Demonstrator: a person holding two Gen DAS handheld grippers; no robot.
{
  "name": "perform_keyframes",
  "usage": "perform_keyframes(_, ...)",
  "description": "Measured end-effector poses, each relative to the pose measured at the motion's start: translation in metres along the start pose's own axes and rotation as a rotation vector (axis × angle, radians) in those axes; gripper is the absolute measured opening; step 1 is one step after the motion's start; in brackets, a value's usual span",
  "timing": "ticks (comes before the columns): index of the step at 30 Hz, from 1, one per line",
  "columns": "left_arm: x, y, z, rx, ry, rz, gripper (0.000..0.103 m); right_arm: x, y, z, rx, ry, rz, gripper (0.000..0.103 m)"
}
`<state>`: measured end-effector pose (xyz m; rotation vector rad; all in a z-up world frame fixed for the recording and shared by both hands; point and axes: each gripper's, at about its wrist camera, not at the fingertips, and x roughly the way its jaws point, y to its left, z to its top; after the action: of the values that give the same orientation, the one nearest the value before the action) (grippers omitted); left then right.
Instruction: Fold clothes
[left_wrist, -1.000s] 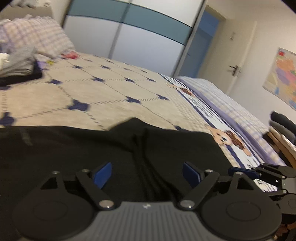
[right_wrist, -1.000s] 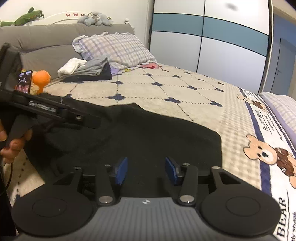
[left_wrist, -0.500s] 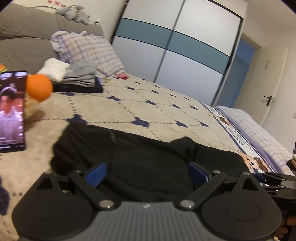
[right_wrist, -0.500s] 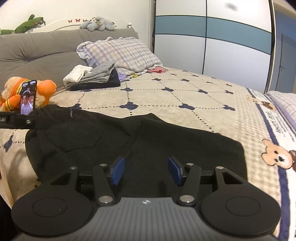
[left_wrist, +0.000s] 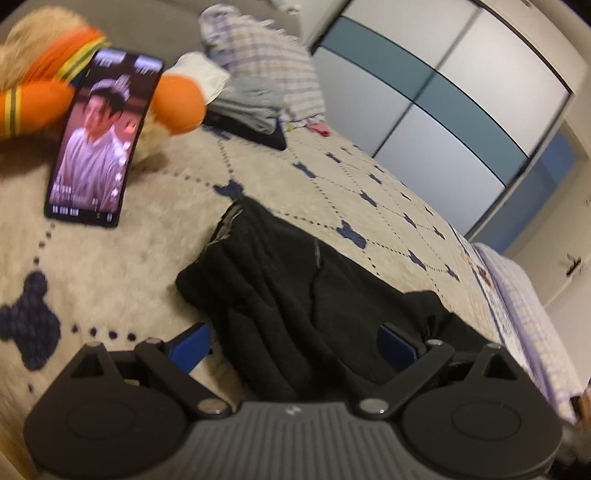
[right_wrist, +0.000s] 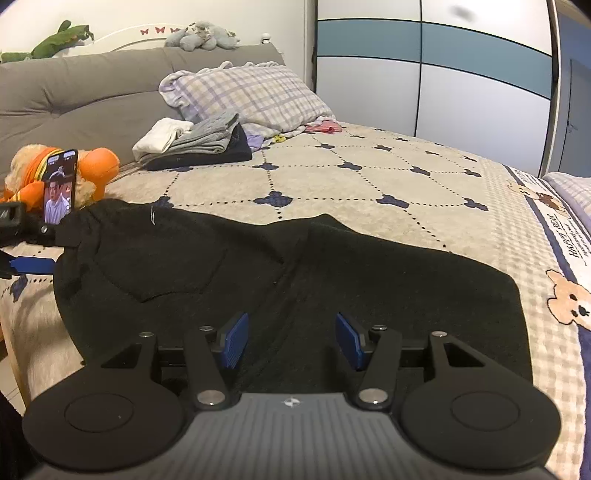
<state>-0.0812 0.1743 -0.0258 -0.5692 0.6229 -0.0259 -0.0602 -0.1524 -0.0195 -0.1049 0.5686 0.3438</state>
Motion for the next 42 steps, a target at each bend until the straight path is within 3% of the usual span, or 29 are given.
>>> perform_keyframes(14,0.033,0.025,0.0,-0.191,0.01,-0.041,0.092,-0.004,-0.001,-0.001,0.005,-0.003,0.003,0.056)
perform_keyframes(27,0.038,0.034,0.0,-0.26,-0.039,-0.051,0.089,-0.007,0.001,-0.003,0.008,-0.004,0.007,0.056)
perform_keyframes(32,0.037,0.035,0.0,-0.244,-0.041,0.004,0.057,-0.006,-0.001,-0.003,0.039,0.004,0.035,0.055)
perform_keyframes(38,0.034,0.037,0.001,-0.239,-0.053,-0.007,0.039,-0.001,-0.001,-0.006,0.078,0.043,0.086,0.053)
perform_keyframes(42,0.026,0.033,0.001,-0.229,-0.092,-0.031,0.031,0.009,0.005,-0.012,0.083,0.124,0.113,0.05)
